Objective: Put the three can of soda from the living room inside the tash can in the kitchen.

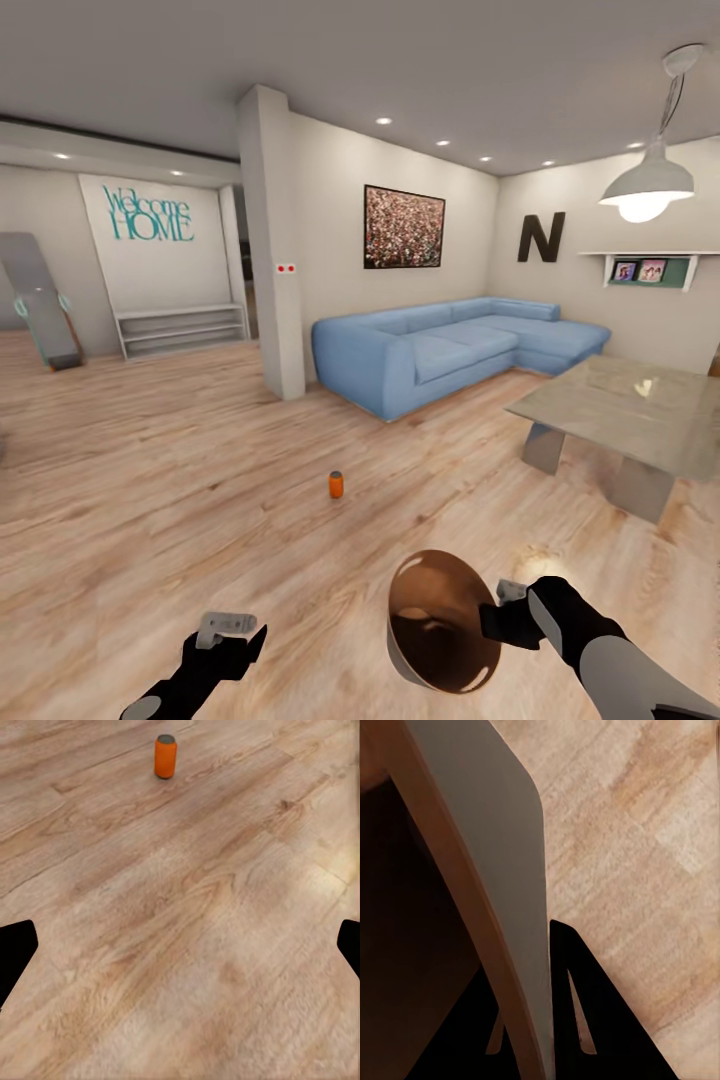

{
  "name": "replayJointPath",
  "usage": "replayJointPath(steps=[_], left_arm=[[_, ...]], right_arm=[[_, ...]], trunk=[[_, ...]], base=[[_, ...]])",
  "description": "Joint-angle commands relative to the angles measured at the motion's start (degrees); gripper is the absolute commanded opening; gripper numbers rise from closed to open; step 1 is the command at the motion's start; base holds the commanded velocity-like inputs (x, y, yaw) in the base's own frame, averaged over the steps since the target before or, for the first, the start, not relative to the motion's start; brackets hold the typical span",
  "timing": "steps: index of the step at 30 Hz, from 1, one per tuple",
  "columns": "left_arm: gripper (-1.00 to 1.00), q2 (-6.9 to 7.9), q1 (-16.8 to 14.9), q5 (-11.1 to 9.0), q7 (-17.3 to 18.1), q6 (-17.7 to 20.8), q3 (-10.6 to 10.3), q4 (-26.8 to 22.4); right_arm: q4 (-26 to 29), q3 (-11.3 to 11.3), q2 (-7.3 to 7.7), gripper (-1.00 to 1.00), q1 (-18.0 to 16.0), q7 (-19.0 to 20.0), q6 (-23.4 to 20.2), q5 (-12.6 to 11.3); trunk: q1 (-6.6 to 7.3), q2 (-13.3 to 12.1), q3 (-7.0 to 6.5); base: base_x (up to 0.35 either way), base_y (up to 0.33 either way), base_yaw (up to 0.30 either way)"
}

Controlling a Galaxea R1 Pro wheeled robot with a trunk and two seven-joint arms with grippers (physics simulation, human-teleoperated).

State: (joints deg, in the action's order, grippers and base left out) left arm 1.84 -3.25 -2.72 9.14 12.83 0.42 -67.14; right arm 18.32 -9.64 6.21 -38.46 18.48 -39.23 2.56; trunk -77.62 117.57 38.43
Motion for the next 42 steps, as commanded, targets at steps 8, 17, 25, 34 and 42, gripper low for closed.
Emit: replayJointPath(steps=[8, 17, 25, 34, 42], left_arm=[[1.0, 0.01, 0.0, 0.0, 0.0, -0.02, 0.01, 0.04], [1.0, 0.01, 0.0, 0.0, 0.0, -0.05, 0.02, 0.07], [1.0, 0.01, 0.0, 0.0, 0.0, -0.06, 0.02, 0.08], [1.0, 0.01, 0.0, 0.0, 0.0, -0.08, 0.02, 0.08], [1.0, 0.01, 0.0, 0.0, 0.0, -0.08, 0.02, 0.08]], right_arm=[[0.05, -0.47, -0.04, -1.0, -0.03, 0.5, -0.28, -1.42], [0.05, -0.52, -0.06, -1.0, -0.03, 0.5, -0.32, -1.42], [0.05, -0.53, -0.06, -1.0, -0.03, 0.5, -0.25, -1.42], [0.13, -0.47, -0.19, -1.0, -0.03, 0.5, -0.11, -1.42], [0.13, -0.55, -0.04, -1.0, -0.03, 0.5, -0.06, -1.42]], trunk=[[0.0, 0.0, -0.01], [0.0, 0.0, -0.01], [0.0, 0.0, -0.01], [0.0, 0.0, 0.03], [0.0, 0.0, 0.04]], base=[[0.257, 0.222, -0.251], [0.257, 0.222, -0.251], [0.257, 0.222, -0.251], [0.257, 0.222, -0.152], [0.257, 0.222, -0.157]])
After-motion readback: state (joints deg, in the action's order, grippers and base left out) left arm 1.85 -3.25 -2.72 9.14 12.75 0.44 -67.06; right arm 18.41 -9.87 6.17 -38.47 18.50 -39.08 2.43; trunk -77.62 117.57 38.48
